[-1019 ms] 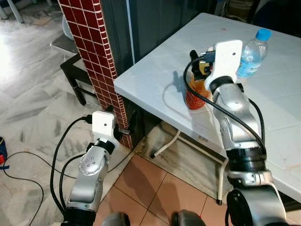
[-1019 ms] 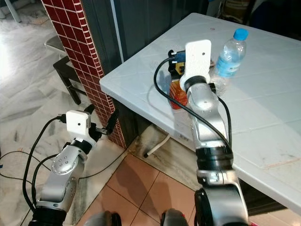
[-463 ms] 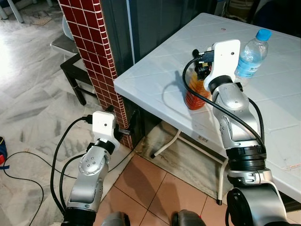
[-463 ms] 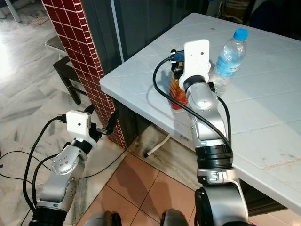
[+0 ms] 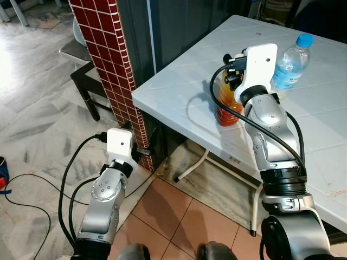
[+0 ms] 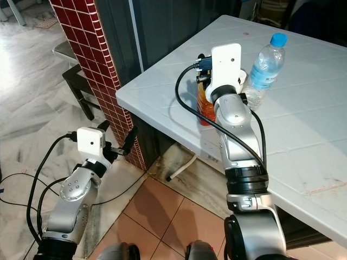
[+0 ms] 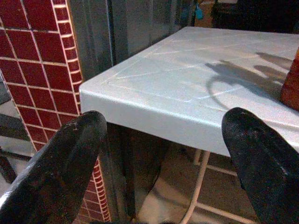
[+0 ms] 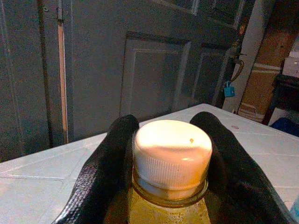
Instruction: Restocking fridge
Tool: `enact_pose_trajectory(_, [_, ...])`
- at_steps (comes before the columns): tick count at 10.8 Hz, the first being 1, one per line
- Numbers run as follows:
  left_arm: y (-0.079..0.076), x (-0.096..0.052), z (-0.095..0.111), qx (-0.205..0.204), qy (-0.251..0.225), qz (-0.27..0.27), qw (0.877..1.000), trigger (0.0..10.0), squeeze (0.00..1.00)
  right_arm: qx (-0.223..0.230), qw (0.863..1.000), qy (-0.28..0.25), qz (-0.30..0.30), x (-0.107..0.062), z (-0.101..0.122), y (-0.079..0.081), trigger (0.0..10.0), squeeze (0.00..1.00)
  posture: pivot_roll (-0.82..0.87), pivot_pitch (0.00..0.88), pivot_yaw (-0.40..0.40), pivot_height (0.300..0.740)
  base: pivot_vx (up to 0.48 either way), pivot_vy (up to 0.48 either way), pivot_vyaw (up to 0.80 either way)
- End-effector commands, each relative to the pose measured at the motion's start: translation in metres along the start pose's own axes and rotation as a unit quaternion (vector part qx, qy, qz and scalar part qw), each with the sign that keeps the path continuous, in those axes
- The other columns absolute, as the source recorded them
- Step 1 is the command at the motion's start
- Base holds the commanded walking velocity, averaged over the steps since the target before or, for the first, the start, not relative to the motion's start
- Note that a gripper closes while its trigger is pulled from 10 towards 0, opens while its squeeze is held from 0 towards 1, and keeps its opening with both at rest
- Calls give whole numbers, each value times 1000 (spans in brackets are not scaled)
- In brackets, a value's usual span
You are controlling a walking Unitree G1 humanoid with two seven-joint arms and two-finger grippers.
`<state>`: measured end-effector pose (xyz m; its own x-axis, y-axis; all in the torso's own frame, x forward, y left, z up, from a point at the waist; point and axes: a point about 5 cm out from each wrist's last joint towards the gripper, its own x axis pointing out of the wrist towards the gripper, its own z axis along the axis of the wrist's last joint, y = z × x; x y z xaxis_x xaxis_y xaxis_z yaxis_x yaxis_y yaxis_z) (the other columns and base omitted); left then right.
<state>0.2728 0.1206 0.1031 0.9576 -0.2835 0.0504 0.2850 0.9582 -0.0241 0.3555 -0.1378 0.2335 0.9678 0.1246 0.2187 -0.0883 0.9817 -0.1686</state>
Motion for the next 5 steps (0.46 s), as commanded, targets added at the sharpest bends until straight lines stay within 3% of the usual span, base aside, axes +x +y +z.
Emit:
enact_pose_trajectory(1, [4, 1, -2, 11, 12, 15, 1000, 10000, 0, -2, 1000, -1, 5, 1, 0, 1, 0, 0, -62, 38, 47, 740, 0, 0, 0])
enact_pose_trajectory(3, [9, 4, -3, 19, 21, 43, 999, 10000, 0, 20, 1000, -17, 14, -2, 3, 5, 0, 0, -58, 46, 51, 740, 0, 0, 0])
enact_pose_trajectory(4, [10, 4, -6, 25, 30, 51, 998, 10000, 0, 108, 992, -45, 54, -8, 12, 20, 0, 0, -58, 46, 51, 740, 0, 0, 0])
enact_pose_trajectory(5, [10, 4, -6, 29, 31, 57, 998, 10000, 0, 134, 986, -58, 83, -13, 17, 29, 0, 0, -58, 43, 52, 740, 0, 0, 0])
